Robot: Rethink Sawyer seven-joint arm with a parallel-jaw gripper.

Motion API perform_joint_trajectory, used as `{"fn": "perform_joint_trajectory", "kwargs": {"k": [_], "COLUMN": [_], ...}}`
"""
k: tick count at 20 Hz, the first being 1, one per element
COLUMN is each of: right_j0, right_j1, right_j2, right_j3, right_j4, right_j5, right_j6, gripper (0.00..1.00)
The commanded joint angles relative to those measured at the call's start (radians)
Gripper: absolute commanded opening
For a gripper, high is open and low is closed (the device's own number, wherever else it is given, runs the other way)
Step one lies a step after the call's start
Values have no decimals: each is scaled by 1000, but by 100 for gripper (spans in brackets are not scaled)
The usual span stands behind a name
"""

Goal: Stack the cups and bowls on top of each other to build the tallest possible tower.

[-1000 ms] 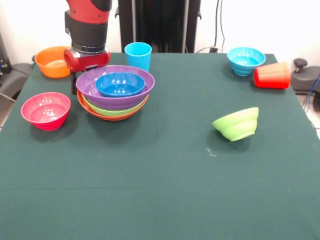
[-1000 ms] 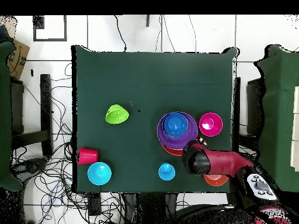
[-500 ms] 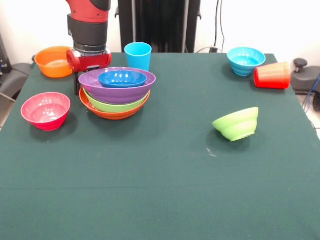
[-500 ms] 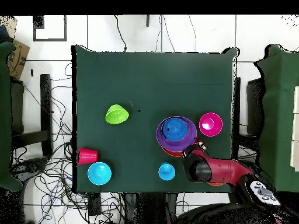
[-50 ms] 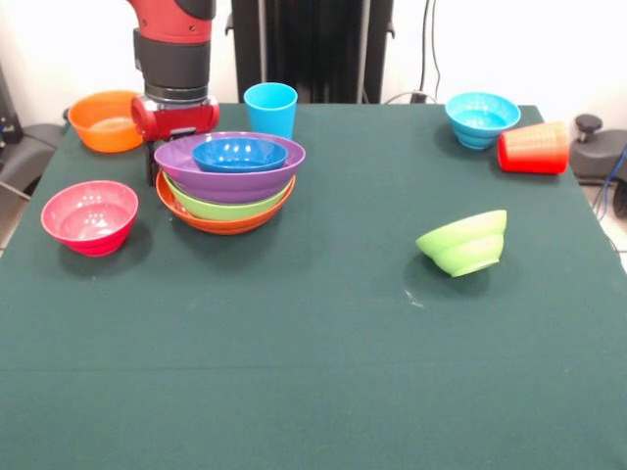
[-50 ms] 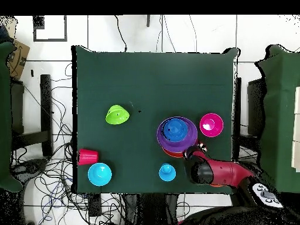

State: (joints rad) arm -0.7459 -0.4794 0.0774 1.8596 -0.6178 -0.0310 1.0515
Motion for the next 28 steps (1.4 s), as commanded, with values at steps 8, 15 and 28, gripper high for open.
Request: {"fn": "perform_joint_trajectory", "kwargs": {"k": [8,15,28], "right_j0": [-130,-219,-328], "right_j1": [100,75,-58], "right_j2": [232,333,484], "right_j3": [87,107,132], "right_j4": [-59,-64,-1], "right_j5": [8,33,179], "right_j6": [122,96,45], "gripper": [100,100,100]}}
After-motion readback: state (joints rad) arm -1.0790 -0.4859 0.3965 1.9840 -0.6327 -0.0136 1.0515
